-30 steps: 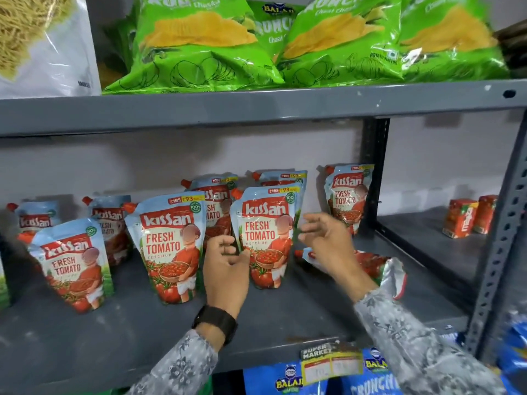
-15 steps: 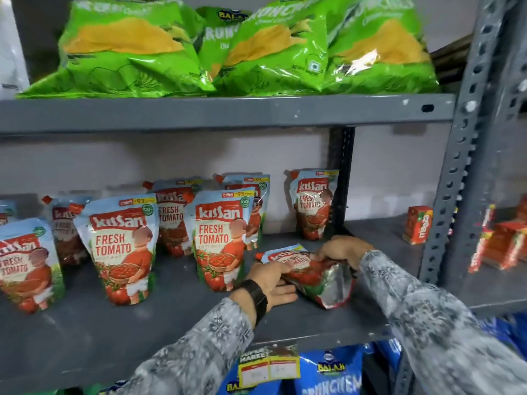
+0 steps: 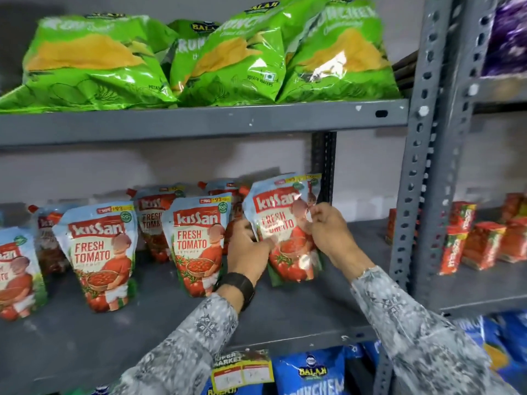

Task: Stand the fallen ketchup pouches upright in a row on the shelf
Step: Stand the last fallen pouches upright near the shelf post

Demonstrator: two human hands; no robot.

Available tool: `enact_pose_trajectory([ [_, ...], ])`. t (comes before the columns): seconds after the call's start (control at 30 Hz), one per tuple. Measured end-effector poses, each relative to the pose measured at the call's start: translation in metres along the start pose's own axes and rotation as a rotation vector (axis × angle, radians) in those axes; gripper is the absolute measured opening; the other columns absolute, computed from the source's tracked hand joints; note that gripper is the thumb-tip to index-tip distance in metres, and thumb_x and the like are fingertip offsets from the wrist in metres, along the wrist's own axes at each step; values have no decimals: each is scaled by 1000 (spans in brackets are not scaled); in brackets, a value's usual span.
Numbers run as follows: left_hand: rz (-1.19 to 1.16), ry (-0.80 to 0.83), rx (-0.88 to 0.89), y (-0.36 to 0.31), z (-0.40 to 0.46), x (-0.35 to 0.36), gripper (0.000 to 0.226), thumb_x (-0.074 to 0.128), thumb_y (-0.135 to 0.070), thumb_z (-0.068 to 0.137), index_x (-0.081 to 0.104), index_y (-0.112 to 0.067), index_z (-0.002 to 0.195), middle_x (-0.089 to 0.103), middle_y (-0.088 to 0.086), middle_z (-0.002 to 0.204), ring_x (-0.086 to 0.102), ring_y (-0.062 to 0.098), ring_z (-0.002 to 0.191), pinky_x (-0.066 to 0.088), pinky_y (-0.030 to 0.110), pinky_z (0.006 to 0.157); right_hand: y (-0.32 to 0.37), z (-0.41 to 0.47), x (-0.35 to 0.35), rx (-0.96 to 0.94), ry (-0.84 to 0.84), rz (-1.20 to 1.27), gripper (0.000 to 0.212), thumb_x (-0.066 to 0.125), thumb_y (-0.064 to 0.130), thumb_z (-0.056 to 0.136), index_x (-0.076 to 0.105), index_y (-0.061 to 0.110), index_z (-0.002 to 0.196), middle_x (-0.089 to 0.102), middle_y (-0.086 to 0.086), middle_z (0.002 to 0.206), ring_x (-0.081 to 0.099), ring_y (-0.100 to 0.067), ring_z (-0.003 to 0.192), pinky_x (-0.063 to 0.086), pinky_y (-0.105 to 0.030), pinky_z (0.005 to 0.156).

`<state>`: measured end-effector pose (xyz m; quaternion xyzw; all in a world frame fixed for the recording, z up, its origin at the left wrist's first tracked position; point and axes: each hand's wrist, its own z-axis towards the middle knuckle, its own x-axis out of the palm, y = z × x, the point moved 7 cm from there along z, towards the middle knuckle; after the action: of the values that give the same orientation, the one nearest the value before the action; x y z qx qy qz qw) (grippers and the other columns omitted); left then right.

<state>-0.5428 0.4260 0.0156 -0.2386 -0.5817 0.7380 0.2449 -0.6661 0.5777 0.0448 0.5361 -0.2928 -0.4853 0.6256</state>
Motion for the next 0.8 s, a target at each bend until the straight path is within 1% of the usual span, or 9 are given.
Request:
enact_pose_trajectory([
  [0.1, 148, -88, 225, -20, -2, -10, 58, 79, -21, 79, 50, -26, 129, 68, -8, 108, 69, 12, 89, 57, 32, 79, -1, -4, 2, -76, -102, 34, 16, 72, 14, 91, 58, 21, 94, 73, -6, 101, 75, -22, 91, 66, -41, 70],
  [0.2, 180, -64, 299, -9, -7, -5, 60, 78, -17, 82, 47, -24, 134, 66, -5, 114, 68, 13, 88, 58, 29, 77, -26, -11, 4, -42, -137, 85, 15, 68, 10, 93, 56, 17, 98, 72, -7, 105, 75, -19, 89, 66, -37, 65],
  [0.33, 127, 22, 242, 22, -7, -4, 60, 79, -27, 82, 49, -27, 133, 67, -5, 118, 69, 9, 93, 57, 24, 76, -57, -21, 9, 10, -125, 140, 18, 70, 13, 93, 59, 23, 103, 71, -5, 110, 74, -19, 98, 66, -42, 81],
  [0.43, 90, 122, 168, 32, 2, -5, 70, 83, -25, 78, 47, -27, 138, 66, -4, 123, 68, 14, 105, 59, 38, 91, -62, -23, 12, 23, -56, 187, 39, 75, 10, 88, 59, 27, 120, 71, 1, 116, 71, -15, 105, 64, -39, 86],
  [0.57, 48, 390, 25, 44, 10, 3, 84, 82, -10, 79, 39, -27, 148, 59, 2, 141, 64, 23, 122, 51, 48, 104, -73, -30, 23, 77, 123, 159, 65, 81, 3, 81, 53, 32, 132, 71, 8, 117, 69, -10, 109, 61, -32, 86],
  [0.63, 61, 475, 13, 47, 5, 10, 74, 78, -4, 82, 44, -25, 144, 60, 3, 140, 66, 21, 118, 53, 40, 103, -76, -32, 24, 73, 156, 133, 61, 82, 4, 81, 55, 32, 128, 72, 11, 113, 69, -4, 104, 59, -23, 80],
  [0.7, 45, 489, 28, 46, 1, 17, 66, 74, 1, 85, 45, -21, 140, 63, 5, 135, 68, 15, 111, 58, 25, 90, -76, -32, 22, 54, 152, 140, 57, 80, 3, 82, 57, 31, 125, 73, 12, 111, 69, -1, 100, 57, -19, 76],
  [0.77, 15, 492, 42, 45, -2, 26, 62, 72, 4, 85, 46, -20, 136, 64, 4, 129, 68, 13, 106, 59, 19, 82, -78, -29, 16, 58, 110, 166, 52, 78, 0, 83, 60, 32, 119, 75, 9, 110, 71, -5, 101, 60, -26, 83],
  [0.8, 13, 496, 47, 45, -2, 32, 61, 72, 4, 86, 46, -22, 134, 64, 3, 129, 68, 16, 109, 59, 21, 85, -79, -28, 12, 65, 83, 179, 52, 76, -3, 83, 60, 33, 117, 75, 7, 110, 71, -8, 102, 60, -29, 85],
])
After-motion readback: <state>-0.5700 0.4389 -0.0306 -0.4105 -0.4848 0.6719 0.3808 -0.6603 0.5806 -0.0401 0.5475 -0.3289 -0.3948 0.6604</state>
